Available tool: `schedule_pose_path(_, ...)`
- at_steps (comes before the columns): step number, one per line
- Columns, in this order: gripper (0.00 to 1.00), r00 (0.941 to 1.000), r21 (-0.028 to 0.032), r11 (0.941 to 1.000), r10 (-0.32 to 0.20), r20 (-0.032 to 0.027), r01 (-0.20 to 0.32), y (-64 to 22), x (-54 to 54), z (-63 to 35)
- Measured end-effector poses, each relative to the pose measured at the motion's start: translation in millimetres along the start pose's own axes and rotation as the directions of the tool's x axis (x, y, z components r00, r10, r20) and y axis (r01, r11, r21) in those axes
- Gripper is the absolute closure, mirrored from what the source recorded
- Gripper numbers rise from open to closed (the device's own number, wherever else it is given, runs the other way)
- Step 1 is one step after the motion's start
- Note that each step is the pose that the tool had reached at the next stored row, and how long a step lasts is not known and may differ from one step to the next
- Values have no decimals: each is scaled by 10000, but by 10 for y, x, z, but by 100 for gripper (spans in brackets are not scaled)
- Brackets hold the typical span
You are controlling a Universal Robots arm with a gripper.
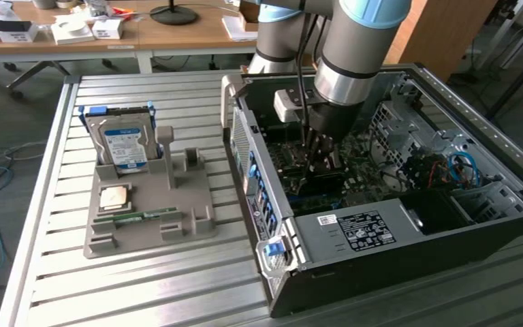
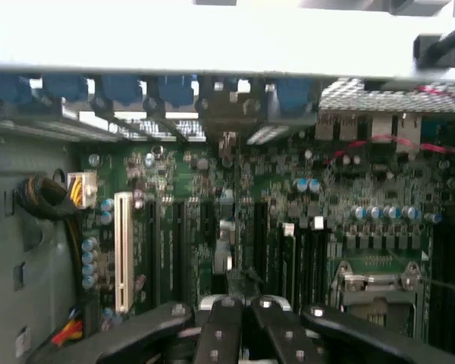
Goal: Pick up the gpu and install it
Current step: 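Press down on the gpu until it lock into place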
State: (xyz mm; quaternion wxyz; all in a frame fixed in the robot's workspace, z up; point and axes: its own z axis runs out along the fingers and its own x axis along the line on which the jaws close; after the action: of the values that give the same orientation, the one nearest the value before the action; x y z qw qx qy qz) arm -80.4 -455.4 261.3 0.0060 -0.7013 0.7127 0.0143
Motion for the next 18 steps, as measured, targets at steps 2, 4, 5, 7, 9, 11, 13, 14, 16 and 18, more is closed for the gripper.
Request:
schedule_pose_path(2, 89, 10000, -1, 10000, -3, 1, 3, 1, 0, 1)
schedule_pose_path(4, 89, 10000, 1, 10000, -1, 6, 1, 2, 0, 4)
schedule_pose_path(5, 89, 10000, 1, 10000, 0, 6, 0, 2, -1, 3)
schedule_pose_path(7, 89, 10000, 1, 10000, -1, 5, 1, 3, 0, 4)
schedule_pose_path(9, 89, 10000, 0, 10000, -1, 3, 1, 4, 0, 5)
schedule_pose_path(11, 89, 10000, 1, 10000, 0, 5, 0, 4, 0, 7)
schedule_pose_path(13, 89, 10000, 1, 10000, 0, 6, 0, 4, -1, 7)
schedule_pose_path(14, 89, 10000, 1, 10000, -1, 6, 1, 4, 0, 7)
schedule_pose_path(16, 89, 10000, 1, 10000, 0, 6, 0, 4, -1, 7)
schedule_pose_path(18, 89, 10000, 2, 10000, 0, 6, 0, 4, 0, 7)
